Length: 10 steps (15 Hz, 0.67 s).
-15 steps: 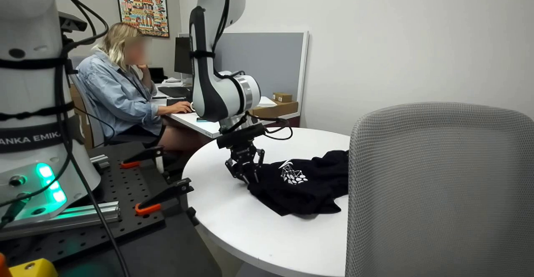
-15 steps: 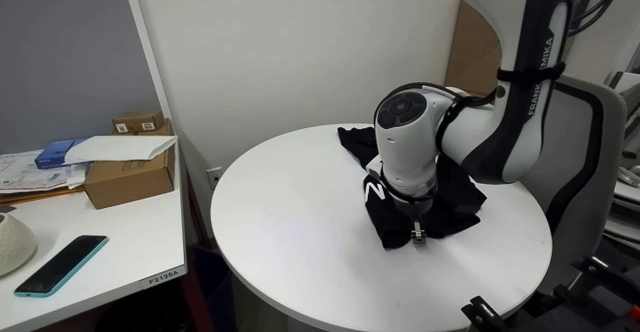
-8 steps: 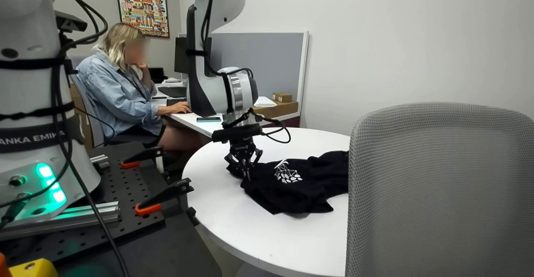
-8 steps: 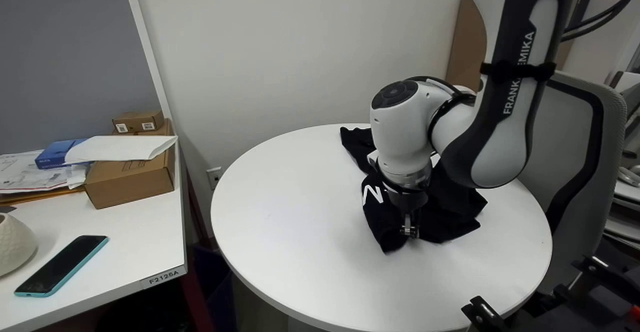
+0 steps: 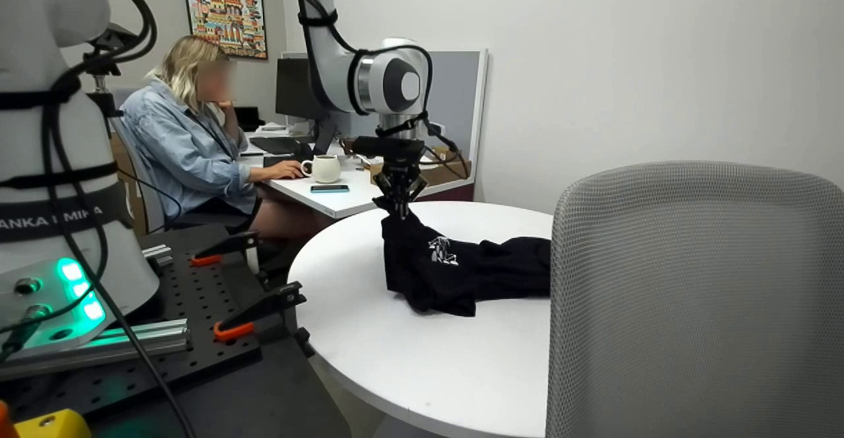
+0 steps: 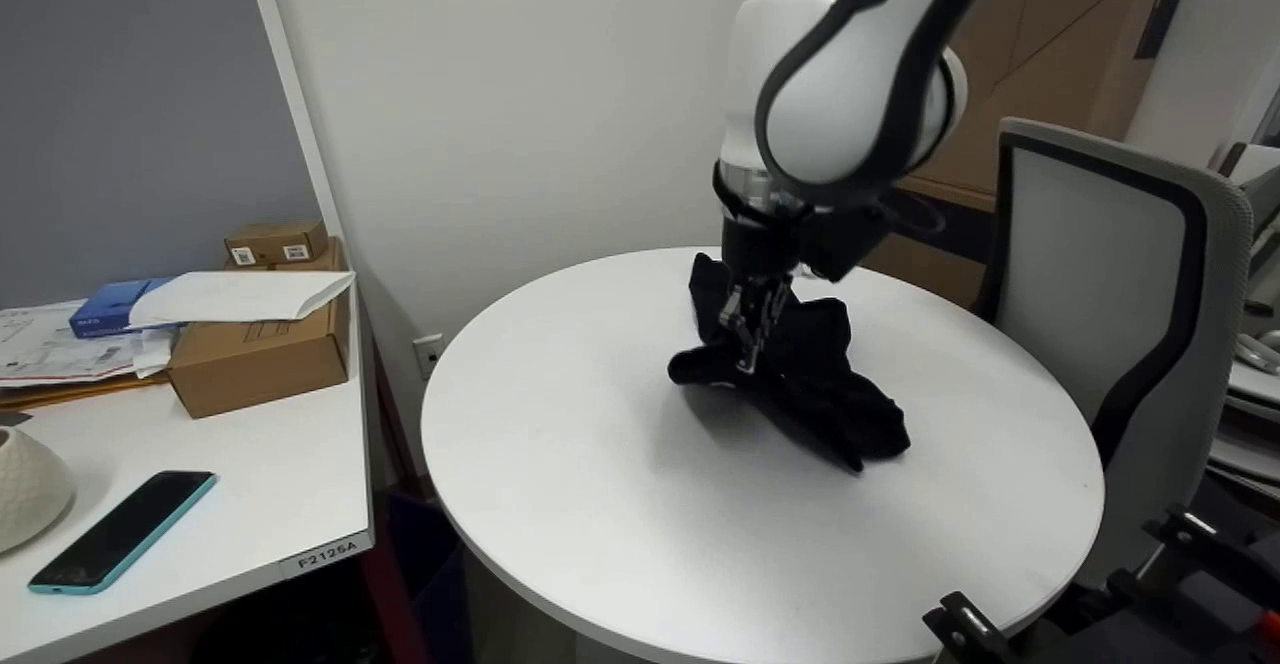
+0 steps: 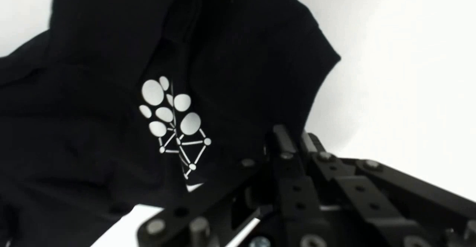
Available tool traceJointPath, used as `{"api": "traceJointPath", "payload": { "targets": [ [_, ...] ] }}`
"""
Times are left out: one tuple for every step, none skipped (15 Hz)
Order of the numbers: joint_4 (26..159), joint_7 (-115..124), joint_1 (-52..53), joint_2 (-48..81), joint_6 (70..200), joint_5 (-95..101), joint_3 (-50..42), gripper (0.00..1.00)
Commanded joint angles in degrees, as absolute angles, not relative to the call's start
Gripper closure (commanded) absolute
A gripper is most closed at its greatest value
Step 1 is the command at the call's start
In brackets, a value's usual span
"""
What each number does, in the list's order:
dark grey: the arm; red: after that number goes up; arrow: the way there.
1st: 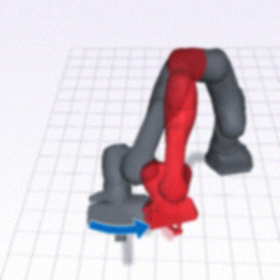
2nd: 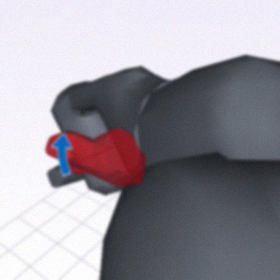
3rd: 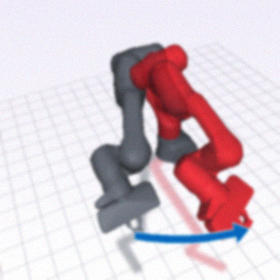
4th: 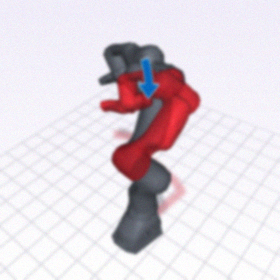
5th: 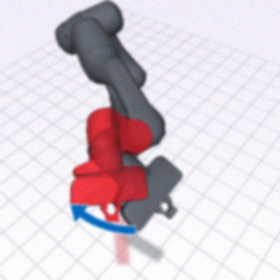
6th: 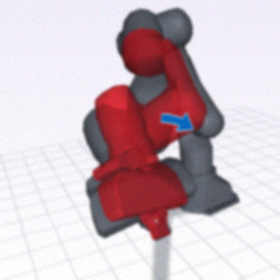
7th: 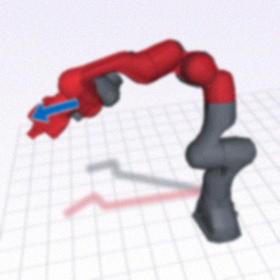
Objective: Fold the t-shirt
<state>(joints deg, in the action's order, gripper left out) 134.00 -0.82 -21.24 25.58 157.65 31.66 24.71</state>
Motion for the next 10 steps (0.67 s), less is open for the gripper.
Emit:
{"api": "traceJointPath", "payload": {
  "targets": [
    [130.23, -7.18, -26.46, 19.91, 151.29, 21.03, 33.89, 0.99],
    [128.55, -8.84, -27.42, 18.72, 149.07, 18.5, 35.99, 0.99],
    [126.93, -10.5, -28.19, 17.61, 146.94, 16.38, 37.7, 0.99],
    [125.22, -12.63, -29.02, 16.6, 144.51, 14.13, 39.47, 0.99],
    [123.45, -14.77, -29.88, 15.63, 142.21, 11.86, 41.07, 0.99],
    [121.24, -16.88, -30.71, 14.51, 139.51, 9.45, 42.55, 0.99],
    [119.03, -21.85, -22.11, 11.85, 138.0, 2.43, 34.23, 0.99],
    [116.2, -23.36, -20.99, 11.03, 135.32, 0.16, 33.15, 0.99],
    [113.62, -24.89, -18.22, 10.25, 132.93, -1.69, 30.22, 0.99],
    [110.87, -25.37, -15.12, 9.58, 130.31, -2.11, 27.12, 0.99]
  ]
}}
